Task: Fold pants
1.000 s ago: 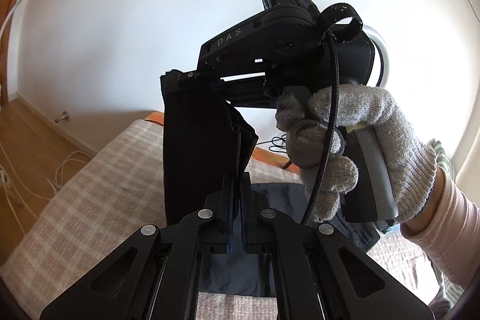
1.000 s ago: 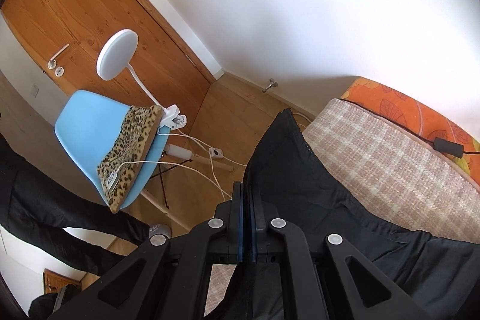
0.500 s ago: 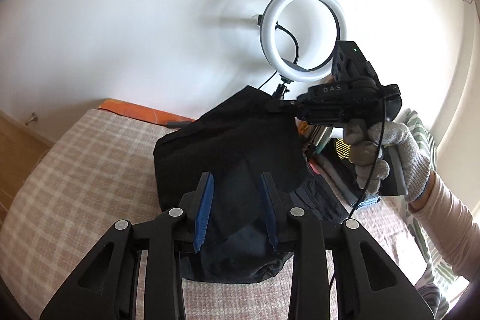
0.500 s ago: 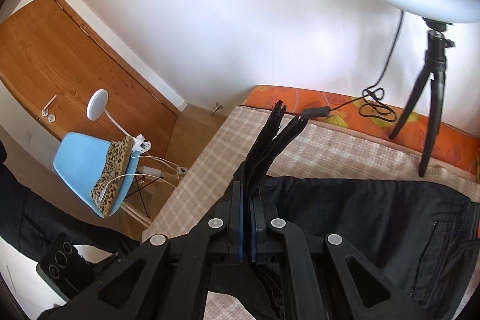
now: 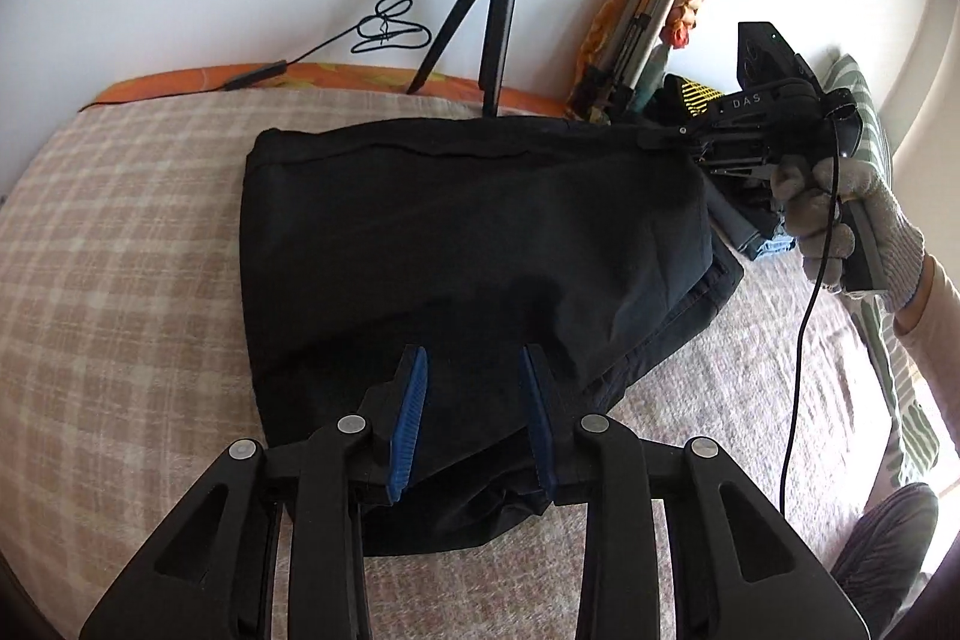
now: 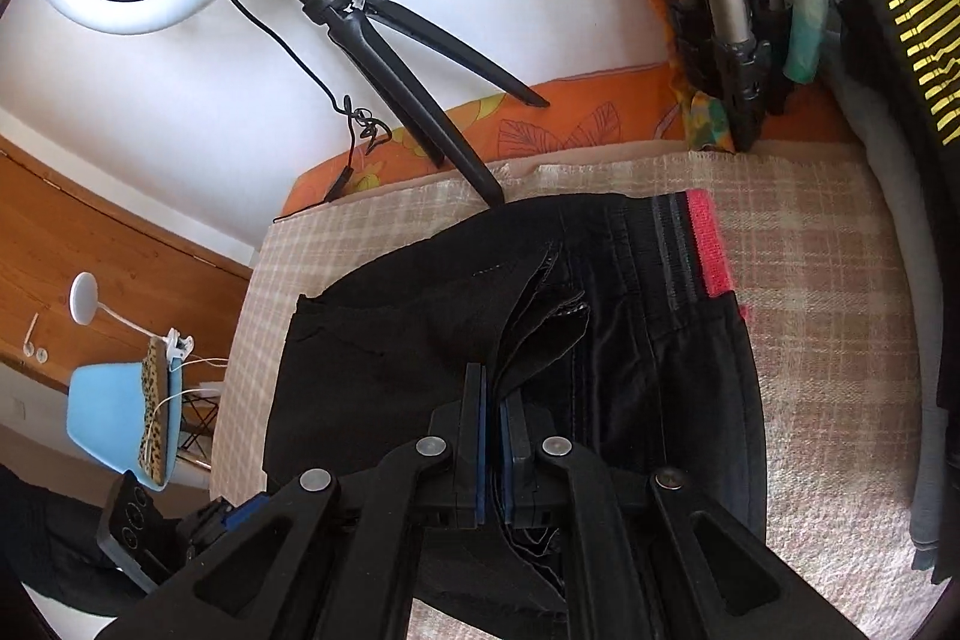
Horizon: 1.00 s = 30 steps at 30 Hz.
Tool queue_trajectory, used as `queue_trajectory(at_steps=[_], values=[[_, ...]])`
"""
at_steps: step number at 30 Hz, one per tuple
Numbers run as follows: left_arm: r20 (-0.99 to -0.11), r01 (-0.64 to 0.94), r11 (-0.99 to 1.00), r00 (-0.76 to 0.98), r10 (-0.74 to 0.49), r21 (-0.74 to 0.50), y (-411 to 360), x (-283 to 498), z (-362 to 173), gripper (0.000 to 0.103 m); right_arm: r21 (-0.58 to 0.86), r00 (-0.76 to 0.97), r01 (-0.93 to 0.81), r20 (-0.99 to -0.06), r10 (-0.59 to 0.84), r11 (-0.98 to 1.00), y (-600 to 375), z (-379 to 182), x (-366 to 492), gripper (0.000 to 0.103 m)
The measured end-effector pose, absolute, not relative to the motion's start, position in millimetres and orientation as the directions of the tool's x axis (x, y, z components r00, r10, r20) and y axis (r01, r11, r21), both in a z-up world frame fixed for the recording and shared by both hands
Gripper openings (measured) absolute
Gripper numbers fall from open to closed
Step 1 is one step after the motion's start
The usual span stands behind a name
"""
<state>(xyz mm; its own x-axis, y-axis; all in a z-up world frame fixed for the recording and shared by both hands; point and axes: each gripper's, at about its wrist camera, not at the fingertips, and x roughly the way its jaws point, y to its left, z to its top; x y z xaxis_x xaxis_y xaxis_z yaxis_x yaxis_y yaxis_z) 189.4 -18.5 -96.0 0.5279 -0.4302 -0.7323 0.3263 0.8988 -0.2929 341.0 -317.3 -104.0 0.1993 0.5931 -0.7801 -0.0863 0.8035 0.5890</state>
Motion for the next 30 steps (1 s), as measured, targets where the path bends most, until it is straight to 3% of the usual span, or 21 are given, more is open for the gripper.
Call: queue_trajectory(at_steps=[3, 6, 10, 14, 17, 21, 23, 25, 27, 30], values=[[-0.756, 0.295, 0.902, 0.497, -0.427, -0.316, -15, 192, -111, 0.03, 0.634, 0.207, -0.086, -0.743, 0.636, 0.769, -322, -109, 340, 0.012], [-0.751, 0.278, 0.9, 0.497, -0.435, -0.336, -9, 194, -112, 0.03, 0.649, 0.217, -0.112, -0.723, 0.656, 0.753, -327, -110, 332, 0.04], [-0.744, 0.264, 0.898, 0.503, -0.44, -0.352, -3, 196, -112, 0.03, 0.647, 0.197, -0.184, -0.714, 0.672, 0.74, -328, -115, 312, 0.048], [-0.744, 0.259, 0.9, 0.506, -0.435, -0.35, -4, 198, -112, 0.03, 0.645, 0.174, -0.259, -0.701, 0.691, 0.719, -321, -124, 296, 0.049], [-0.745, 0.249, 0.906, 0.515, -0.424, -0.343, -4, 198, -112, 0.03, 0.638, 0.121, -0.291, -0.715, 0.689, 0.713, -308, -120, 293, 0.029], [-0.748, 0.258, 0.909, 0.517, -0.416, -0.328, -5, 198, -113, 0.03, 0.61, 0.074, -0.337, -0.742, 0.666, 0.717, -293, -75, 295, 0.015], [-0.748, 0.259, 0.908, 0.516, -0.417, -0.328, -5, 200, -114, 0.03, 0.624, 0.052, -0.331, -0.738, 0.673, 0.708, -292, -55, 298, 0.014], [-0.749, 0.256, 0.907, 0.512, -0.42, -0.334, -4, 201, -114, 0.03, 0.543, 0.054, -0.334, -0.805, 0.591, 0.771, -294, -47, 298, 0.016], [-0.747, 0.253, 0.907, 0.514, -0.421, -0.338, -3, 200, -111, 0.03, 0.437, 0.049, -0.315, -0.879, 0.475, 0.842, -301, -57, 297, 0.024], [-0.724, 0.282, 0.895, 0.527, -0.445, -0.345, -8, 195, -97, 0.03, 0.468, 0.056, -0.243, -0.868, 0.494, 0.85, -326, -77, 299, 0.028]])
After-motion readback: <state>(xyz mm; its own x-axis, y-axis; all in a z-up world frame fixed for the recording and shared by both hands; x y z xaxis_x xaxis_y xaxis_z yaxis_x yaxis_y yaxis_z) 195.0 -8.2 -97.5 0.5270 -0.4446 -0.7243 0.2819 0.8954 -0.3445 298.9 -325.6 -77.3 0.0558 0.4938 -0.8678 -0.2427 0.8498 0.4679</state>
